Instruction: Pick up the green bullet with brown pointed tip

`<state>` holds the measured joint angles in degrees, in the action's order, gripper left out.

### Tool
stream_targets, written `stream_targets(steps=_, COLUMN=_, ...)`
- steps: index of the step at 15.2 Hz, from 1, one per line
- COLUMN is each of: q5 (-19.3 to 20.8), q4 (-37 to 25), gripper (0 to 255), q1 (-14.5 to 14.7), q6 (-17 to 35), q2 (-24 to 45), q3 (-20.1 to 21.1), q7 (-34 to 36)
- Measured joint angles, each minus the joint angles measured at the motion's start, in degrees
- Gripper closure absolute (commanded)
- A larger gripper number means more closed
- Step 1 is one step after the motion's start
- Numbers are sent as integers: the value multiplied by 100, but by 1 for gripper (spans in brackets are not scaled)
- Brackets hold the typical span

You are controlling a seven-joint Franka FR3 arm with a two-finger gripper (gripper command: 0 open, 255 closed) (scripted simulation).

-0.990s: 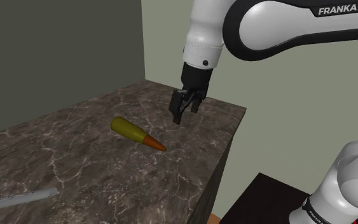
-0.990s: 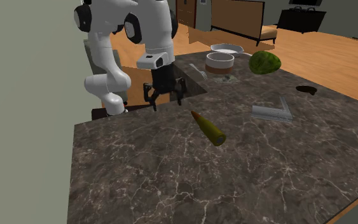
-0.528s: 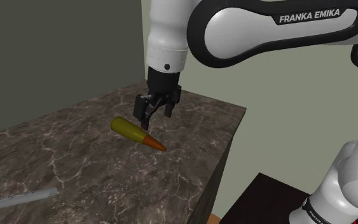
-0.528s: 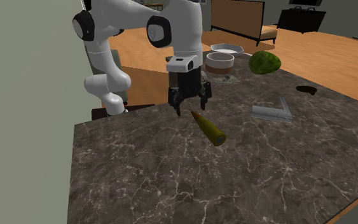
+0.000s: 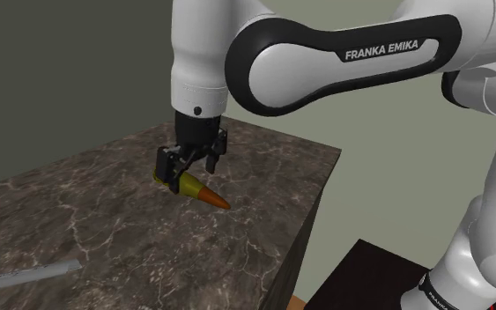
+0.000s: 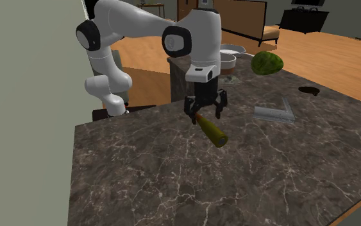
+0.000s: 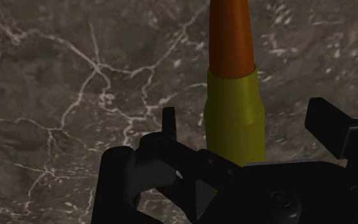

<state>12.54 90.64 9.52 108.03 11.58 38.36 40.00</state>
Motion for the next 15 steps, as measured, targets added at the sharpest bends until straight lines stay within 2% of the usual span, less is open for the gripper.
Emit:
stream_targets(steps=3, q5=13, q4=217, gripper=0, q1=-15, q6=217, q2=2, q3=-9, q7=27)
stream_targets(steps=4, q5=14, q4=242, gripper=255, q1=-16, q6=240, q2=0, q3=-9, q7=30)
stream_targets(steps=15, q5=11, q4=234, gripper=255, q1=-17, q6=231, q2=-8, q3=-8, q7=28)
